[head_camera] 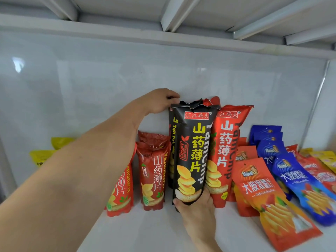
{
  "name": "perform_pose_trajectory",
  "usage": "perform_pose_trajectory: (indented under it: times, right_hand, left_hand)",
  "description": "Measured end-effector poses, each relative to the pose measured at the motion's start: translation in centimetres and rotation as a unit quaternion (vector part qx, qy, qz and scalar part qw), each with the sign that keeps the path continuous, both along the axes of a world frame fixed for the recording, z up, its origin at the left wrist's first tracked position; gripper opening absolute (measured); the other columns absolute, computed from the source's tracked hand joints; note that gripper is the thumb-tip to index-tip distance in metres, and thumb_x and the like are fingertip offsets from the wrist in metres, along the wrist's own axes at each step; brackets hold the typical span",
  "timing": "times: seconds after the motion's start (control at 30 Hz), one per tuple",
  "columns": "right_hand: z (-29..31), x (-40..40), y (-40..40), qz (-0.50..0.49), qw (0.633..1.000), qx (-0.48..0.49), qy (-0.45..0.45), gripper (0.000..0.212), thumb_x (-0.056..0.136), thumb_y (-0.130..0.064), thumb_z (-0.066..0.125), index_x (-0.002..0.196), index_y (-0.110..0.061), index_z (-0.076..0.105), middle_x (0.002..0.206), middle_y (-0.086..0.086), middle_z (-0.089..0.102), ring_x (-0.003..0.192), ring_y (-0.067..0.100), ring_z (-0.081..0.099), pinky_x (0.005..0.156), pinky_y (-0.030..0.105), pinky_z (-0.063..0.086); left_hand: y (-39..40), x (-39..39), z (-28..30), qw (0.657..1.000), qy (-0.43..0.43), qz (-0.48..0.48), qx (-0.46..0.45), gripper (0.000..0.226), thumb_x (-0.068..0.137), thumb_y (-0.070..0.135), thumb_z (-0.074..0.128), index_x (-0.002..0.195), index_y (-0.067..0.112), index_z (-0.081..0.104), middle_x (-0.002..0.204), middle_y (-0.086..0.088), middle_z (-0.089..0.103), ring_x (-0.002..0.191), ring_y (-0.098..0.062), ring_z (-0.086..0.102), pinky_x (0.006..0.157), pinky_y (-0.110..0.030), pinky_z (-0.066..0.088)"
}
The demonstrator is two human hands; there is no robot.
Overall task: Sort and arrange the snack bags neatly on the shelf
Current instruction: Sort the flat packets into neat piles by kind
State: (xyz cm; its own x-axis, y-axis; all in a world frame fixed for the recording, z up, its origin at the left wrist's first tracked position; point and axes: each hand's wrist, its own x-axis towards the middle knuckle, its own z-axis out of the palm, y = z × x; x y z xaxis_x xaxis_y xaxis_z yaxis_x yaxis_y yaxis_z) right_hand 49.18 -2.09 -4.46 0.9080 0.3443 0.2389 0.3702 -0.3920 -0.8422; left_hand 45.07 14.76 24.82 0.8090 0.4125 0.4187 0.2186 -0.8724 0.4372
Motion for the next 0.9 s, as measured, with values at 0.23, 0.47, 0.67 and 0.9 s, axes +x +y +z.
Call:
perform_pose_trajectory:
  times: [0.23, 0.47, 0.67, 0.9]
  right_hand:
    - [0.0, 0.0, -0.1, -0.001, 1.000, -0.002, -0.003, 0.106, 0.061, -0.052, 0.084, 0.145, -0.018, 0.030, 0.129, 0.004, 0.049, 0.120, 0.025, 0.047, 0.095, 0.037, 0.044]
    - [0.1, 0.1, -0.4, 0.017, 1.000, -0.006, -0.004, 0.104, 0.064, -0.051, 0.082, 0.147, -0.019, 0.028, 0.132, 0.003, 0.047, 0.123, 0.024, 0.046, 0.097, 0.037, 0.043]
    - [0.2, 0.2, -0.4, 0.030, 0.999, -0.016, -0.007, 0.104, 0.068, -0.055, 0.078, 0.151, -0.022, 0.024, 0.130, 0.003, 0.047, 0.120, 0.024, 0.048, 0.096, 0.036, 0.044]
    - [0.1, 0.4, -0.3, 0.033, 0.999, -0.025, -0.011, 0.106, 0.070, -0.059, 0.076, 0.153, -0.022, 0.021, 0.138, 0.002, 0.045, 0.125, 0.023, 0.046, 0.100, 0.036, 0.044]
  left_hand:
    - [0.4, 0.3, -0.1, 0.999, -0.027, 0.011, 0.030, 0.029, 0.100, 0.033, 0.057, 0.115, 0.014, 0.072, 0.118, -0.003, 0.053, 0.108, -0.018, 0.053, 0.084, -0.023, 0.037]
    - [0.8, 0.0, -0.1, 0.997, -0.064, 0.044, 0.012, 0.029, 0.096, 0.033, 0.063, 0.107, 0.008, 0.072, 0.088, 0.007, 0.049, 0.094, -0.013, 0.050, 0.064, -0.010, 0.036]
    - [1.0, 0.6, -0.3, 0.995, -0.077, 0.067, 0.010, 0.026, 0.092, 0.035, 0.069, 0.094, 0.010, 0.072, 0.080, 0.005, 0.055, 0.083, -0.013, 0.054, 0.059, -0.017, 0.037]
    - [0.7, 0.8, -0.5, 0.993, -0.094, 0.076, -0.010, 0.031, 0.087, 0.041, 0.073, 0.090, 0.010, 0.070, 0.076, 0.008, 0.056, 0.070, -0.005, 0.048, 0.058, -0.020, 0.034]
